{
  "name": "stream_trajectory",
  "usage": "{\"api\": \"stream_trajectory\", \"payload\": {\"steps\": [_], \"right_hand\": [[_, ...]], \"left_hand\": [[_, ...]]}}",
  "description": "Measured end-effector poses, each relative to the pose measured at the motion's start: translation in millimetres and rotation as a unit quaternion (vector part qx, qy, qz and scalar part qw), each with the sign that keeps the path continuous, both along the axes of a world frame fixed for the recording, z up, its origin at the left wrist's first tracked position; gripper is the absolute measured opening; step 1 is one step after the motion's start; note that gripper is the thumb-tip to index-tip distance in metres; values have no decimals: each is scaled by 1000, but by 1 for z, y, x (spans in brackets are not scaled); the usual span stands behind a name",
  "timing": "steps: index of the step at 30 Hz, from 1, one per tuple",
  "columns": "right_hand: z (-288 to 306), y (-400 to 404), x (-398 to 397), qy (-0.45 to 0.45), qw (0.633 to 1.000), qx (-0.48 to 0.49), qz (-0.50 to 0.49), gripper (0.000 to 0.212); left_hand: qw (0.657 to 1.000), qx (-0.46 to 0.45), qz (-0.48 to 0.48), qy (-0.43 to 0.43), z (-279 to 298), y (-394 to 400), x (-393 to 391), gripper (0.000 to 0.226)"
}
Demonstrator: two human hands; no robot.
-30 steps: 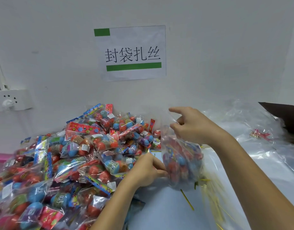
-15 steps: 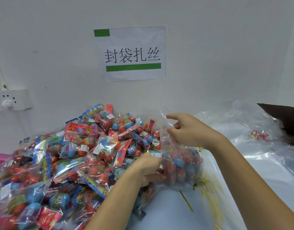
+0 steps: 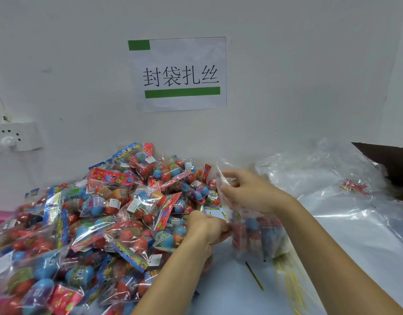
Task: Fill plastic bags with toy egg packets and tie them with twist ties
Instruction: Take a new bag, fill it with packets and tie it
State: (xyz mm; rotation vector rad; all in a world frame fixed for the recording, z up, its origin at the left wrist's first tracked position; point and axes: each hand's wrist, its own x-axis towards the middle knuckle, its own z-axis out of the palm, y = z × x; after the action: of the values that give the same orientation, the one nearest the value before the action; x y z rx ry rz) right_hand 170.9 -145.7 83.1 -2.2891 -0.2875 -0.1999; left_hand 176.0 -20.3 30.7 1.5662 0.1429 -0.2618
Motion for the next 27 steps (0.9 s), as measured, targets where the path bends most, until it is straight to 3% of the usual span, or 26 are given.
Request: {"api": "stream_trajectory", "payload": {"steps": [3, 7, 13, 16, 20, 23, 25, 27], "right_hand": [[2, -6, 0, -14, 999, -27, -12, 32], [6, -12, -2, -21, 999, -31, -15, 35], [8, -24, -1, -10, 996, -67, -54, 41], [10, -30, -3, -7, 998, -36, -60, 42], [19, -26, -9, -26, 998, -46, -23, 30], [27, -15, -15, -58, 995, -75, 4, 40], [33, -9, -20, -66, 993, -94, 40, 35], [39, -3, -27, -60, 990, -103, 71, 29]], "left_hand": [[995, 68, 53, -53, -4, 2, 6, 18], [981, 153, 25, -115, 3, 5, 10, 10], [977, 161, 27, -141, 8, 24, 18, 12], [971, 183, 1, -152, 5, 32, 22, 16], [952, 161, -1, -262, 22, 30, 14, 7], [947, 101, -28, -305, 44, 22, -2, 37], [946, 100, -26, -307, 55, 21, -9, 59], [945, 110, 4, -307, 61, 23, -10, 53]]}}
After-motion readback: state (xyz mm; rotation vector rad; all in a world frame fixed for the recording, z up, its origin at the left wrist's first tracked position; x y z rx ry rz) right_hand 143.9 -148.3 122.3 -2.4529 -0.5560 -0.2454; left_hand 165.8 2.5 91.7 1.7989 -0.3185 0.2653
